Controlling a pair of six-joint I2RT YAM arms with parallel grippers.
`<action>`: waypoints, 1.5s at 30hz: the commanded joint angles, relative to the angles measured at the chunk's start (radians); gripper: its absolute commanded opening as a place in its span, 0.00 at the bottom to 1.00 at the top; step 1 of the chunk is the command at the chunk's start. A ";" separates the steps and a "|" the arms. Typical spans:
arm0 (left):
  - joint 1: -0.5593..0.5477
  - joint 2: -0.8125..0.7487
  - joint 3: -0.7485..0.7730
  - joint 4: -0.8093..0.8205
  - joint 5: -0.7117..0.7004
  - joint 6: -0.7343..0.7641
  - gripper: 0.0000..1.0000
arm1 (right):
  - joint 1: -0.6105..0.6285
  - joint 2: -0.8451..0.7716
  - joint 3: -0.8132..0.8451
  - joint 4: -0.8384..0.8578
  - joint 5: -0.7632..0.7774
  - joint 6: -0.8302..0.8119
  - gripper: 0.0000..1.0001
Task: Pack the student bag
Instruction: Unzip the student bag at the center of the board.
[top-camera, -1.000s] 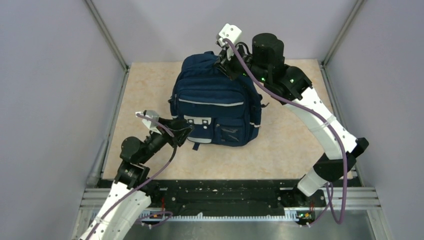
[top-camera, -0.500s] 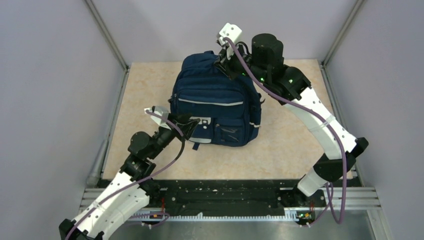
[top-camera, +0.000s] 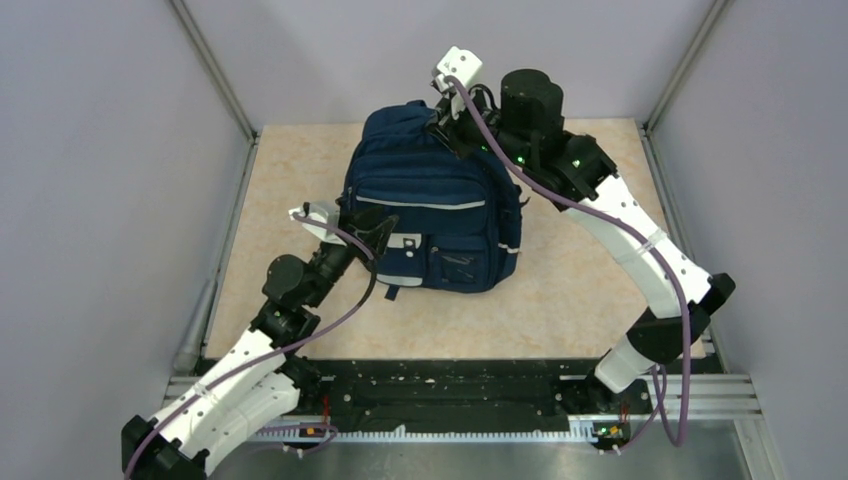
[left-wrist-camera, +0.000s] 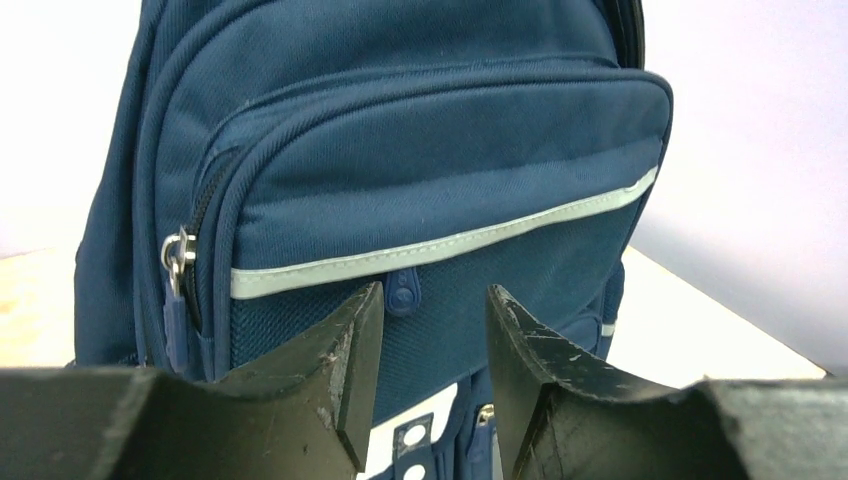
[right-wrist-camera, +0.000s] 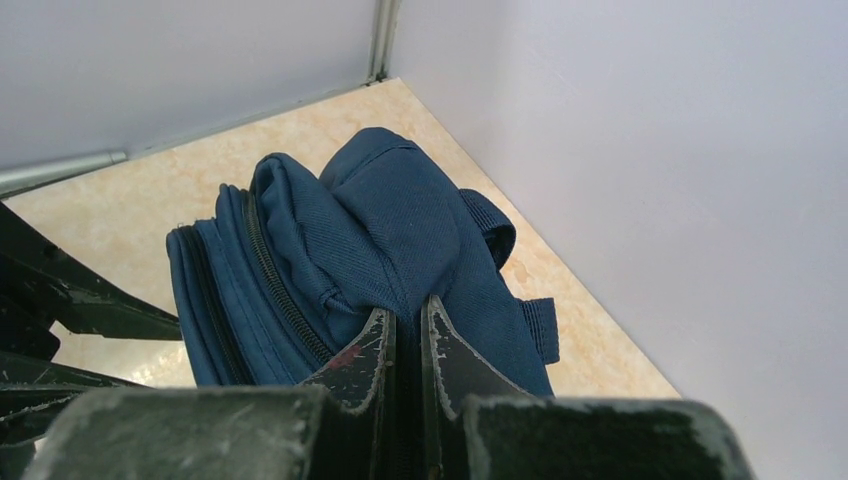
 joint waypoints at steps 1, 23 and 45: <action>-0.008 0.032 0.051 0.114 -0.050 0.018 0.46 | 0.000 -0.082 0.011 0.323 -0.005 0.039 0.00; -0.050 0.163 0.086 0.129 -0.168 0.075 0.09 | 0.000 -0.092 -0.015 0.335 -0.004 0.058 0.00; -0.109 0.265 0.122 0.178 -0.083 0.044 0.00 | 0.000 -0.097 -0.062 0.350 0.023 0.059 0.00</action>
